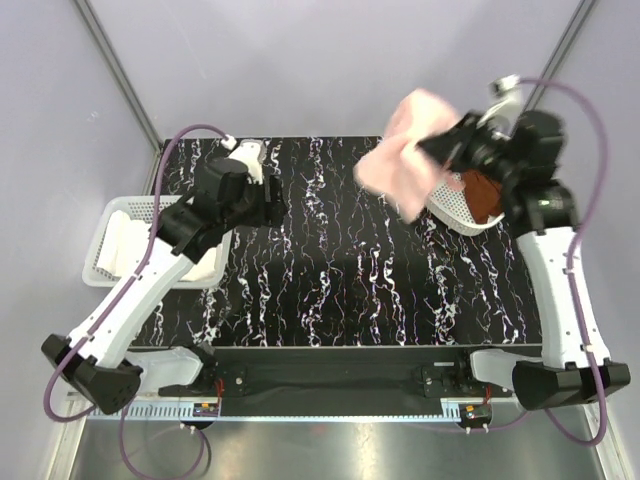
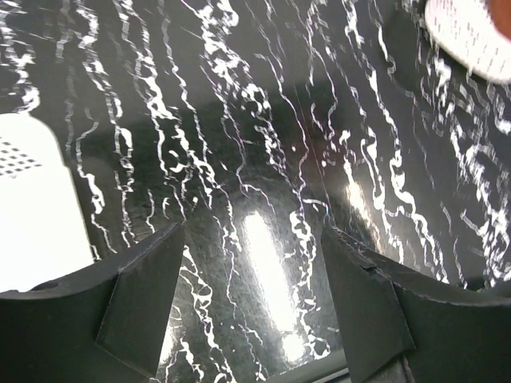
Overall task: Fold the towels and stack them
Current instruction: Move the towel to the center of the board
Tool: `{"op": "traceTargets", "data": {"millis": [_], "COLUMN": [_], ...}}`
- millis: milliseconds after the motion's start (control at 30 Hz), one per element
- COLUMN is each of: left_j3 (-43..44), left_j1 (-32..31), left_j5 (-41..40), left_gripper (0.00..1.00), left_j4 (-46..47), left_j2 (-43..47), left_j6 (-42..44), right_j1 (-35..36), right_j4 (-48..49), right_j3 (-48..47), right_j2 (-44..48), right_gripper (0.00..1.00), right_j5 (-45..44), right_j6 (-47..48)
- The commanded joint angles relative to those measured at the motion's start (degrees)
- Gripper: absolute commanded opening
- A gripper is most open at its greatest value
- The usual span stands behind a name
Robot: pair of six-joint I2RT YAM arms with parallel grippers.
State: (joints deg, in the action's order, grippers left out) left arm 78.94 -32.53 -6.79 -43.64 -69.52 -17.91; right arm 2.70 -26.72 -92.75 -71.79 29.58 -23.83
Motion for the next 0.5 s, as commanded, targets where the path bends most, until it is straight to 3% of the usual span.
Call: {"op": "traceTargets", "data": {"millis": [0, 67, 133, 233, 300, 333, 433, 467], "left_j3": [-2.55, -5.19, -7.73, -10.11, -12.31, -13.19, -16.35, -17.05], "left_j1": [1.94, 2.47, 2.74, 2.65, 2.56, 2.56, 1.34, -0.58], "left_j5": [-3.15, -3.15, -2.97, -0.17, 1.51, 3.51, 6.86, 8.61], "left_gripper": [0.75, 0.75, 0.75, 0.75, 0.75, 0.74, 0.73, 0.72], "left_j4": [0.48, 0.57, 0.57, 0.92, 1.1, 1.53, 4.07, 5.13], "left_j2": [2.8, 3.59, 4.21, 3.69, 2.99, 2.37, 1.32, 0.96], "left_j6": [-2.48, -2.65, -2.65, -2.22, -1.87, -1.52, -2.04, -2.82], "right_j1": [7.83, 11.44, 13.2, 14.96, 16.02, 16.02, 16.02, 16.02], "right_j4": [-4.56, -4.75, 1.38, 6.32, 4.58, 2.74, -5.95, -9.8], "right_j3": [12.39, 20.56, 29.67, 35.34, 35.27, 33.53, 29.57, 28.77], "right_j2": [-3.27, -3.01, -3.09, -4.41, -5.64, -5.9, -4.42, -4.15], "right_gripper": [0.05, 0.06, 0.11, 0.27, 0.39, 0.54, 0.71, 0.72], "right_j5": [2.79, -0.48, -0.06, 0.3, -1.36, -2.59, -11.63, -17.66], "right_j6": [-0.78, -1.73, -4.72, -6.84, -6.84, -6.4, -4.56, -4.81]}}
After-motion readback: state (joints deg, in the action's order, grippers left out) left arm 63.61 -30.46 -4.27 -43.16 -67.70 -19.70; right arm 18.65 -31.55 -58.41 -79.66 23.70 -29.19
